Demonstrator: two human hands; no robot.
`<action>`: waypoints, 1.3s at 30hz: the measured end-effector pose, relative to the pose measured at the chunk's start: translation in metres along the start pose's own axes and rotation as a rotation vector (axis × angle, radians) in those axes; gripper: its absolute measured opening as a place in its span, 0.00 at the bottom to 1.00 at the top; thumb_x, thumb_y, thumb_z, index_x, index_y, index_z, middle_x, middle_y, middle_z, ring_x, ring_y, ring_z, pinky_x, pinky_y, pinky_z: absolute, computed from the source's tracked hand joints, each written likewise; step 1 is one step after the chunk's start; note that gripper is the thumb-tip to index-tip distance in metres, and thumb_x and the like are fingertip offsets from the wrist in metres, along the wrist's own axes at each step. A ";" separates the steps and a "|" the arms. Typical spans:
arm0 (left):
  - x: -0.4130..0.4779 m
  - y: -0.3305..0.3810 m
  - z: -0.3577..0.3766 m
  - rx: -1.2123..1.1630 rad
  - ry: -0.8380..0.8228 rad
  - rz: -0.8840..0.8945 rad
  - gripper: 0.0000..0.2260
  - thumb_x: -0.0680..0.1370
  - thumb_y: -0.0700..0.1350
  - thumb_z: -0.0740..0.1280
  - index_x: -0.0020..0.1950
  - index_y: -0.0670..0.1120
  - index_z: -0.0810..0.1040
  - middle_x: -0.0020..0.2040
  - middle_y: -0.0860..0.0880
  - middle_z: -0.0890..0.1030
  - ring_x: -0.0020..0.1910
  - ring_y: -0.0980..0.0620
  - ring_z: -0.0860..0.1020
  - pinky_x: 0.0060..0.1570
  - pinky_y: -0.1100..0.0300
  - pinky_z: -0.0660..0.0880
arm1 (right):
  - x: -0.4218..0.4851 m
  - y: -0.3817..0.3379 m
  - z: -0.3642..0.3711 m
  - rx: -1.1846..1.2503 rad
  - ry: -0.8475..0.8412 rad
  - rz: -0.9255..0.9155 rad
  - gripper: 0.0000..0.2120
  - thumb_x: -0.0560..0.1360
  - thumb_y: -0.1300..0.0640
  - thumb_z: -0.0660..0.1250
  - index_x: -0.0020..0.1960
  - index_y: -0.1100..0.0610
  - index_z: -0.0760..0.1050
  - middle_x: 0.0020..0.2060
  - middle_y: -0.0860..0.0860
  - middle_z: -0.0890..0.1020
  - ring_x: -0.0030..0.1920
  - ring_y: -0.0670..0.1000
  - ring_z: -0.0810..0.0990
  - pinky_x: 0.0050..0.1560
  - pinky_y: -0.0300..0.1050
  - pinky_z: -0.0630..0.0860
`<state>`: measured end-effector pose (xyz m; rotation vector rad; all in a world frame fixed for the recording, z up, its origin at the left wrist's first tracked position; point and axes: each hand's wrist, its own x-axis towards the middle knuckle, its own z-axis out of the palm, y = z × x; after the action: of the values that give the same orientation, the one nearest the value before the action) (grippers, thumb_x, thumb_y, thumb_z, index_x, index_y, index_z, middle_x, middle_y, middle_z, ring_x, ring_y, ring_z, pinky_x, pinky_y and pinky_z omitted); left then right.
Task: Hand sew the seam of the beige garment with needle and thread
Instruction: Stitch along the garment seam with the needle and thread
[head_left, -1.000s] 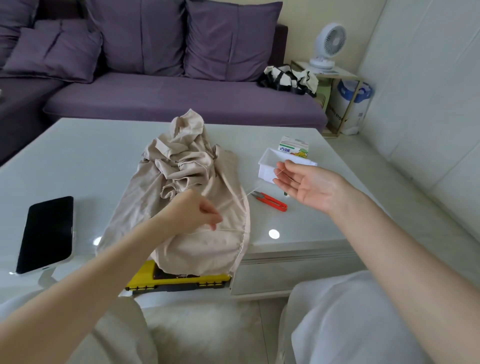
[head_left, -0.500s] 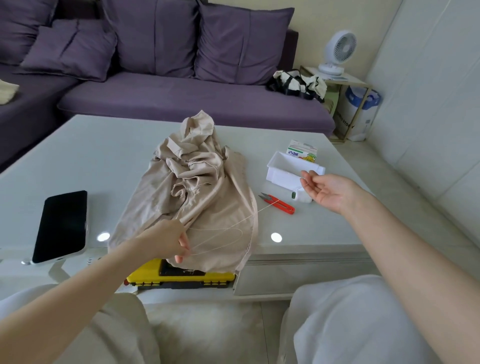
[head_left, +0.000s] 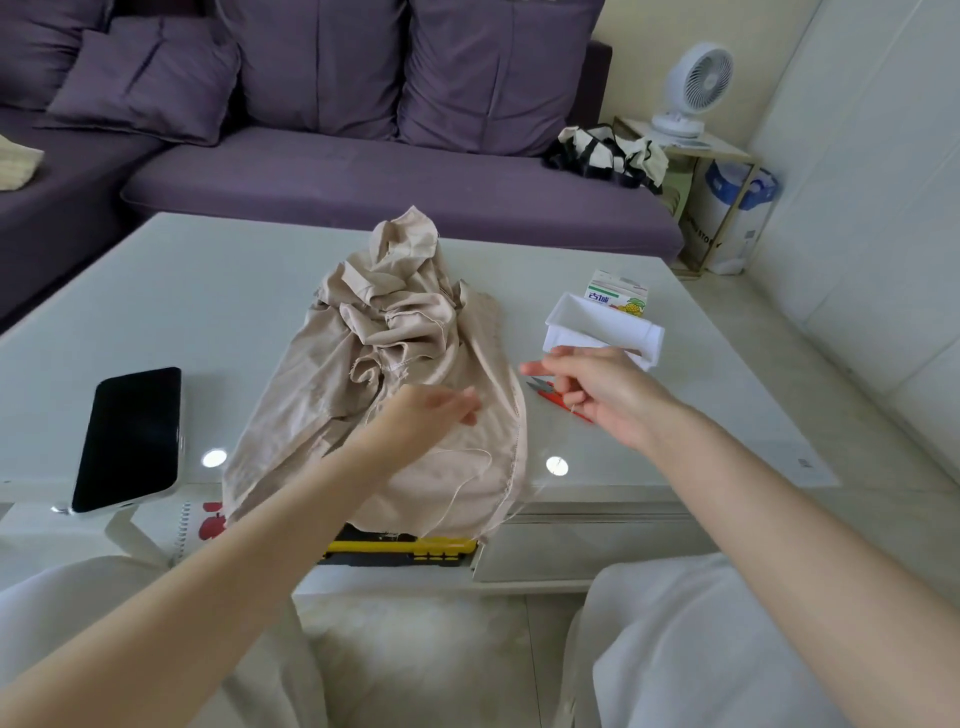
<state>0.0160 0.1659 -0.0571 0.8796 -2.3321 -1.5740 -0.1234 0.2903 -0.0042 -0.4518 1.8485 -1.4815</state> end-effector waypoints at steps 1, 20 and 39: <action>-0.001 0.009 0.006 -0.111 0.000 0.003 0.14 0.80 0.54 0.61 0.50 0.48 0.82 0.50 0.46 0.84 0.42 0.52 0.75 0.43 0.62 0.69 | -0.005 0.002 0.008 -0.052 -0.023 -0.007 0.04 0.78 0.65 0.62 0.47 0.57 0.70 0.38 0.52 0.83 0.26 0.43 0.64 0.26 0.30 0.63; 0.018 -0.020 0.036 0.463 0.064 0.161 0.15 0.79 0.50 0.62 0.65 0.51 0.75 0.64 0.52 0.74 0.64 0.50 0.69 0.65 0.51 0.64 | 0.042 0.052 -0.058 -0.726 0.114 -0.090 0.09 0.78 0.58 0.63 0.46 0.59 0.81 0.35 0.48 0.80 0.41 0.47 0.75 0.36 0.30 0.65; 0.034 -0.047 0.038 0.690 0.073 0.336 0.14 0.81 0.47 0.59 0.66 0.51 0.73 0.65 0.54 0.72 0.65 0.51 0.68 0.62 0.59 0.59 | 0.081 0.081 -0.068 -1.265 0.292 -0.240 0.11 0.78 0.60 0.62 0.59 0.60 0.74 0.56 0.56 0.77 0.57 0.58 0.76 0.51 0.48 0.72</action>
<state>-0.0117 0.1643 -0.1205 0.5827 -2.8114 -0.5933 -0.2148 0.3070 -0.1002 -1.0871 2.8939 -0.2986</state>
